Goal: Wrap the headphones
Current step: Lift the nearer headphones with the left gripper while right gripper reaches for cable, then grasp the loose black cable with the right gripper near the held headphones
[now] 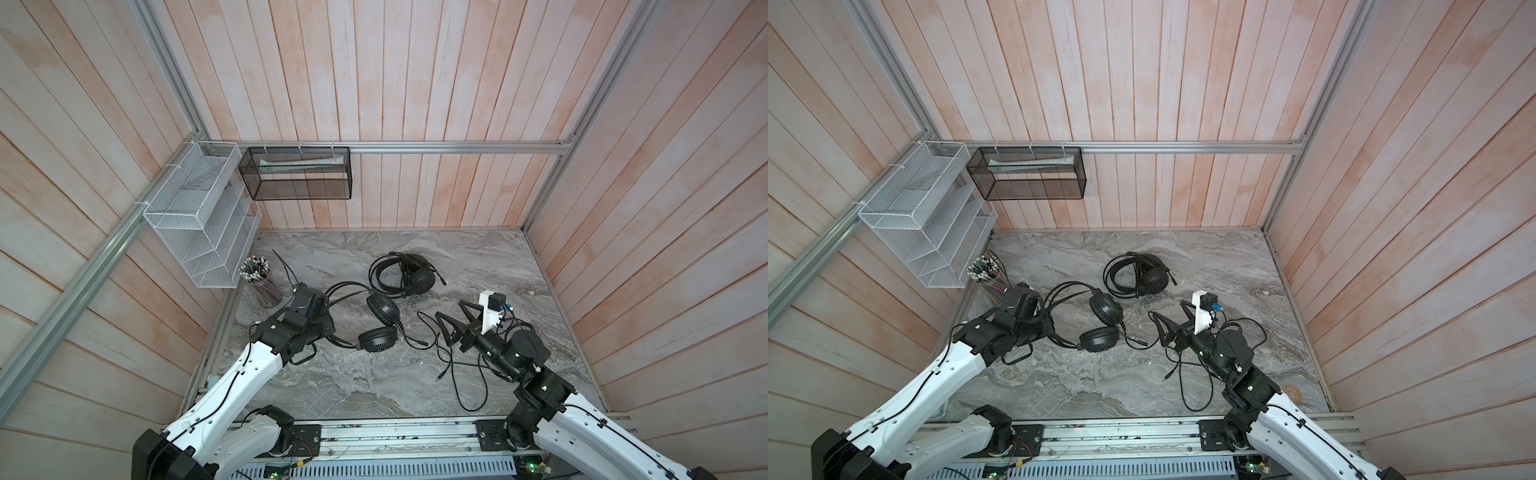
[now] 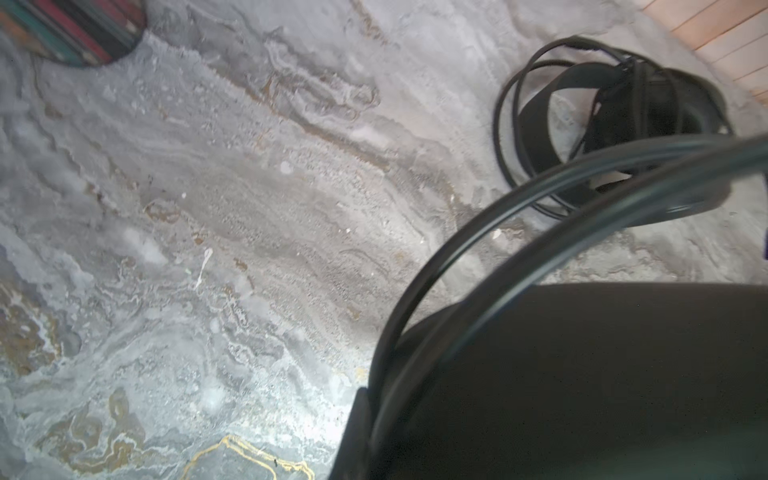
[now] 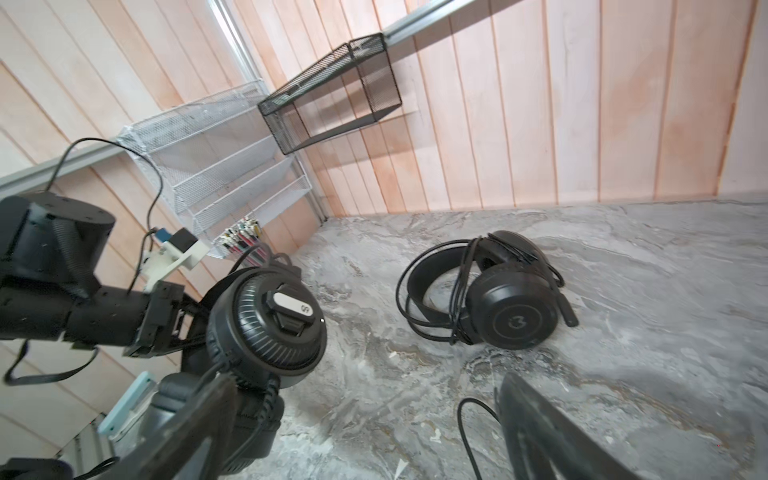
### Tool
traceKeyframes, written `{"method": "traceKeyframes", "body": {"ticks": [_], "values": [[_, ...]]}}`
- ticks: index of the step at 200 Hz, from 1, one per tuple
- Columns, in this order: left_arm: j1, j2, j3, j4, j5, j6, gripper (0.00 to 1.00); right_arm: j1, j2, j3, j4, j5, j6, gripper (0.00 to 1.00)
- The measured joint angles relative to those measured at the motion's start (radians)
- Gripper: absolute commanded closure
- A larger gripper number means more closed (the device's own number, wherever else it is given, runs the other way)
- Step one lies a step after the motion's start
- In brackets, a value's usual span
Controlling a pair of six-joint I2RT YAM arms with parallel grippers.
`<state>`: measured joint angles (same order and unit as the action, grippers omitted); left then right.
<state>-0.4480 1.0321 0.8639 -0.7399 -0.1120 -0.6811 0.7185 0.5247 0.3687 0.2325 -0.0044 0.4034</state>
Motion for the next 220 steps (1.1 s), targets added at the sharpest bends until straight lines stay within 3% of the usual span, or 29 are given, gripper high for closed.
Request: {"method": "traceKeyframes", "body": {"ticks": [51, 102, 144, 166, 186, 220], "values": [[0.035, 0.018, 0.171, 0.000, 0.005, 0.089, 1.00, 0.000, -0.121, -0.031, 0.042, -0.079, -0.001, 0.06], [0.059, 0.014, 0.230, 0.000, 0.025, 0.140, 1.00, 0.000, -0.066, -0.037, 0.069, -0.092, 0.013, 0.16], [0.059, 0.011, 0.230, -0.002, 0.028, 0.163, 1.00, 0.000, 0.115, 0.012, 0.114, -0.316, 0.015, 0.20], [0.059, 0.002, 0.230, -0.005, 0.023, 0.171, 1.00, 0.005, 0.184, 0.062, 0.104, -0.407, 0.009, 0.31], [0.059, -0.008, 0.230, -0.005, 0.017, 0.180, 1.00, 0.028, 0.206, 0.117, 0.050, -0.407, -0.029, 0.37], [0.059, -0.015, 0.226, -0.003, -0.001, 0.191, 1.00, 0.095, 0.177, 0.190, -0.058, -0.320, -0.106, 0.37]]}}
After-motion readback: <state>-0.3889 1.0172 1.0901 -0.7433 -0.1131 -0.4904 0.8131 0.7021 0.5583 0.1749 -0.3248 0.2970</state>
